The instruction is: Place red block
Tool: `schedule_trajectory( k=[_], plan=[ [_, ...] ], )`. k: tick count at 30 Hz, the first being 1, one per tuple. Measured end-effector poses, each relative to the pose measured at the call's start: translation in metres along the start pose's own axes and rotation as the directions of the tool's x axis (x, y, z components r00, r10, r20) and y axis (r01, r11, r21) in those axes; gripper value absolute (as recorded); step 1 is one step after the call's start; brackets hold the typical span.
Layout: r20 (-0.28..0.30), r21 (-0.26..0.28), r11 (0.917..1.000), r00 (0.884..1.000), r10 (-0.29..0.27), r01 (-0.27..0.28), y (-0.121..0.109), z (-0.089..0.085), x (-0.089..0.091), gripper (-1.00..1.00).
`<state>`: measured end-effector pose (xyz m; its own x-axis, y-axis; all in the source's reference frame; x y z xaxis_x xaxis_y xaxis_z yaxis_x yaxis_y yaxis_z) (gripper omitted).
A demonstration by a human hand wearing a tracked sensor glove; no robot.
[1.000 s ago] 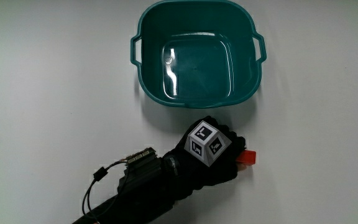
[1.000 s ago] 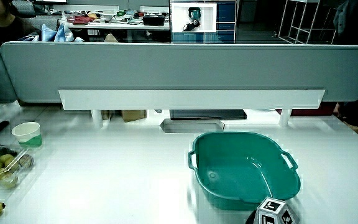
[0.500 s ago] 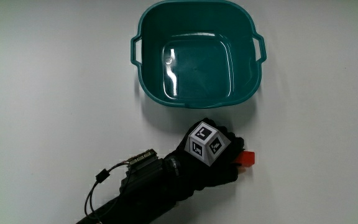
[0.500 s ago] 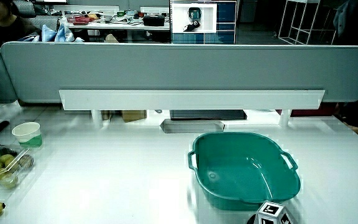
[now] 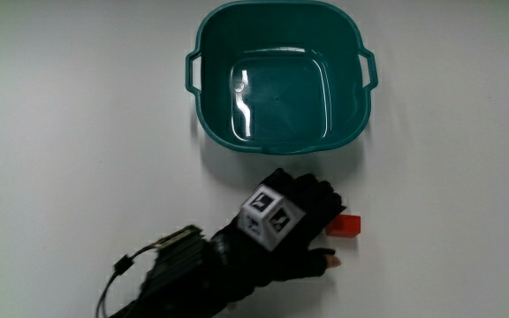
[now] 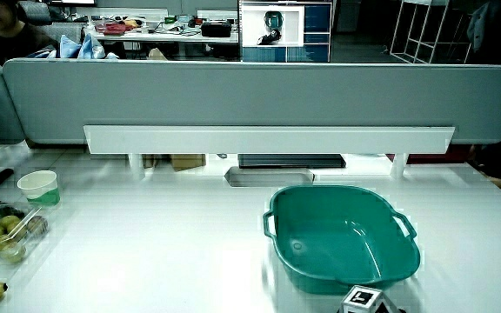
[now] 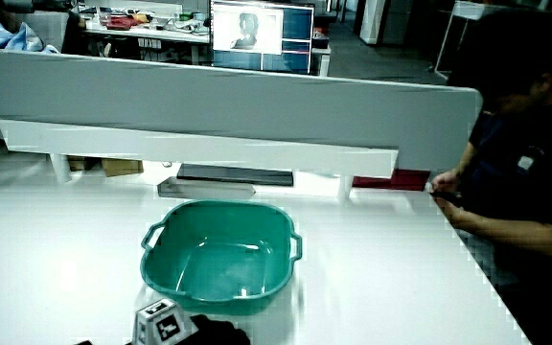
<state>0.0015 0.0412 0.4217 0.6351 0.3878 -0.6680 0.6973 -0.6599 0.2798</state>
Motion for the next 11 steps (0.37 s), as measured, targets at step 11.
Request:
schedule_trajectory(
  k=[11],
  plan=[
    [0.095,0.207,0.9578,0.970,-0.223,0.200,-0.068,0.063,0.003,-1.00]
  ],
)
